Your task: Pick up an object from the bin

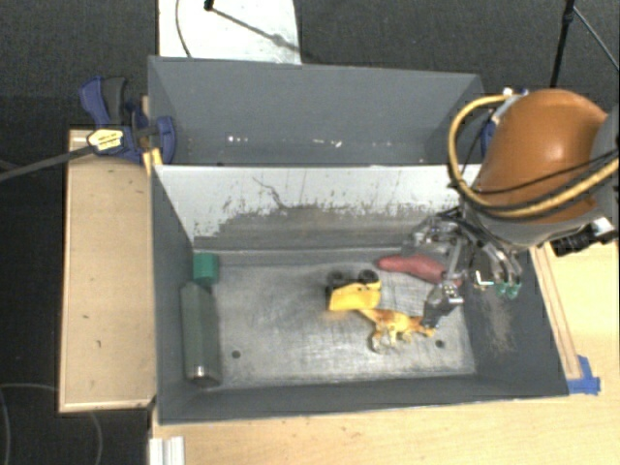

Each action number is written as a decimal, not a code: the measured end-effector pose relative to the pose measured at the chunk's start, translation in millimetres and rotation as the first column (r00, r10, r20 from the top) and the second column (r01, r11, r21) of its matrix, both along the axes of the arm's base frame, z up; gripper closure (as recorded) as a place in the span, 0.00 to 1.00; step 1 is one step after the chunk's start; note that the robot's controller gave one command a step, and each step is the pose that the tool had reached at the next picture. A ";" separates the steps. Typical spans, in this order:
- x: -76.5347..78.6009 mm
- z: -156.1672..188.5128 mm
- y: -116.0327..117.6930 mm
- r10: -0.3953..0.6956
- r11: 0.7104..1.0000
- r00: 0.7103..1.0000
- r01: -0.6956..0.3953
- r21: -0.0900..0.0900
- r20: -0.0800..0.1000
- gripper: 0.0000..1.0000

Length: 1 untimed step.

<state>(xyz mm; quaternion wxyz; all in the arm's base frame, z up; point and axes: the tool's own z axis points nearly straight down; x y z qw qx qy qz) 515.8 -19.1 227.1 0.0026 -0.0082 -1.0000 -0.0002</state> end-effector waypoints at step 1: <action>1.6 4.0 -0.1 0.000 1.000 1.000 0.000 0.000 0.008 0.00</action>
Offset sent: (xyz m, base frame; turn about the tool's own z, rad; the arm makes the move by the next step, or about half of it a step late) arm 0.0285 -0.0305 -0.1313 0.0595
